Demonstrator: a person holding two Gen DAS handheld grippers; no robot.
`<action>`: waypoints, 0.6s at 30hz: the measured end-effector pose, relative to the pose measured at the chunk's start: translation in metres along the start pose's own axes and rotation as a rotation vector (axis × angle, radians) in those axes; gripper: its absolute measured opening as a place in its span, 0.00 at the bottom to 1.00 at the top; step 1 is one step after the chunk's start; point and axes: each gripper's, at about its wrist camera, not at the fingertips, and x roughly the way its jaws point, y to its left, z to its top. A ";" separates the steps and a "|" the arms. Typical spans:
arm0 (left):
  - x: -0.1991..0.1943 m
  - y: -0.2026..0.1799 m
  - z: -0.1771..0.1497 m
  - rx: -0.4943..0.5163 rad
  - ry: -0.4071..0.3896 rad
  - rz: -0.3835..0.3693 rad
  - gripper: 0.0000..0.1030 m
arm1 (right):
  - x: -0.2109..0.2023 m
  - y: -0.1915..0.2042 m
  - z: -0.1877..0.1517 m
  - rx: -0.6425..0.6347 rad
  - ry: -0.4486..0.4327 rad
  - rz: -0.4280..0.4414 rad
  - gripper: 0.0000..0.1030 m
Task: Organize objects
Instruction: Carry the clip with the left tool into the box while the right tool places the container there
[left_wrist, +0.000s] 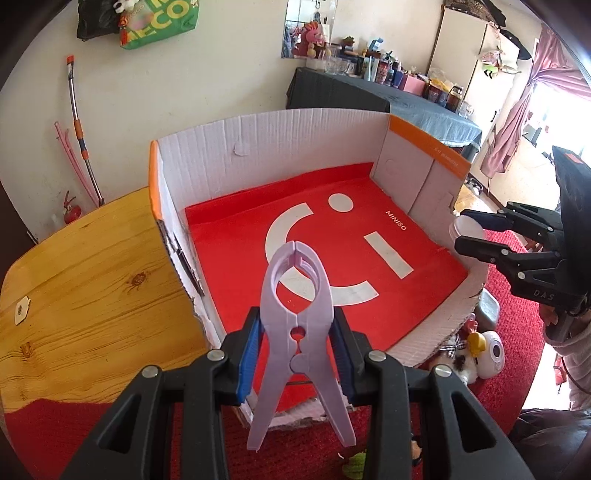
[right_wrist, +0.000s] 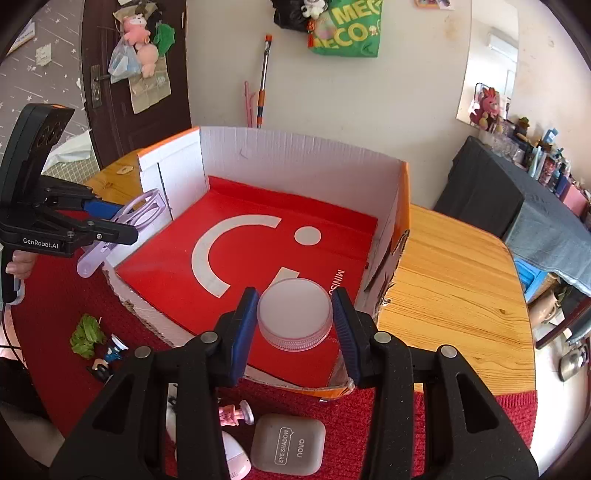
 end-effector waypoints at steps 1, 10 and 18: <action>0.004 0.000 0.001 0.005 0.010 0.005 0.37 | 0.005 -0.002 0.001 -0.004 0.023 0.010 0.38; 0.029 0.002 0.012 0.055 0.068 0.023 0.37 | 0.032 -0.010 0.001 -0.065 0.169 0.051 0.38; 0.049 0.002 0.009 0.082 0.127 0.015 0.37 | 0.043 -0.004 0.003 -0.135 0.242 0.070 0.38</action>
